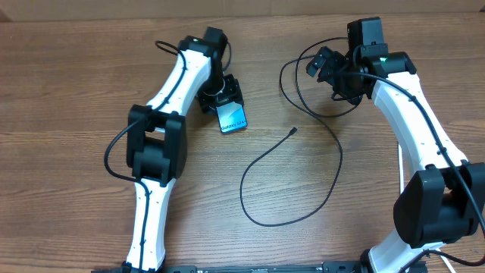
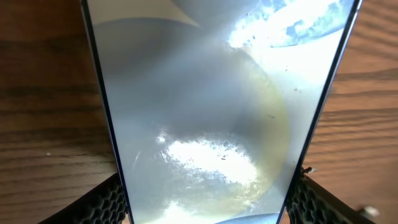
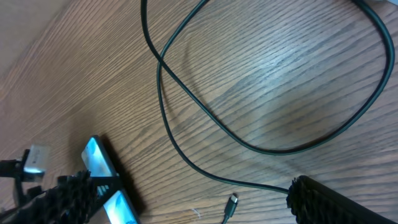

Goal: Plug charger to phone and switch on socket
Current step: 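Lift the phone with the left gripper and bring it toward the right gripper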

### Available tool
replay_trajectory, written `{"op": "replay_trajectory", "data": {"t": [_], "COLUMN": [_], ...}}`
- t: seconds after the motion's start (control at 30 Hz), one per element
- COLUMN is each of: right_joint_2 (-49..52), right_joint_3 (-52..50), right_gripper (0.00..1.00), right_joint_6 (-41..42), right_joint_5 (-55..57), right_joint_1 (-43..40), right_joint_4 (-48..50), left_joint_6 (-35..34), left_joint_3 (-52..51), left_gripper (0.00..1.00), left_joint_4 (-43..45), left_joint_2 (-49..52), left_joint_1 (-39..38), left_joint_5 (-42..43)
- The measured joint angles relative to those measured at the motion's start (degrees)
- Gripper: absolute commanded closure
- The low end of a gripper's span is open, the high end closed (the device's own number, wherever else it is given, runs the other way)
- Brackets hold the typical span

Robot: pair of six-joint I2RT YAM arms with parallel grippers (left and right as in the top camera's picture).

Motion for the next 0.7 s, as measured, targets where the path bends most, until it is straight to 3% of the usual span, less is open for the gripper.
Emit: {"op": "replay_trajectory", "data": {"t": [0.4,0.7], "right_joint_2": [0.6,3.3], "right_joint_3": [0.0,-0.1], "right_gripper": [0.0,0.0], "right_joint_6": [-1.7,-1.7], "right_joint_5": [-6.6,-7.8], "right_joint_1": [1.3,11.2], "right_joint_4": [1.1,9.7], "left_joint_6": [0.0,-5.3], "left_joint_3": [0.1,0.2], "left_gripper": [0.33,0.33], "left_joint_4": [3.1,10.9], "left_joint_2": [0.5,0.6], "left_joint_1": [5.2,5.6], "left_joint_5": [23.0,41.8]}}
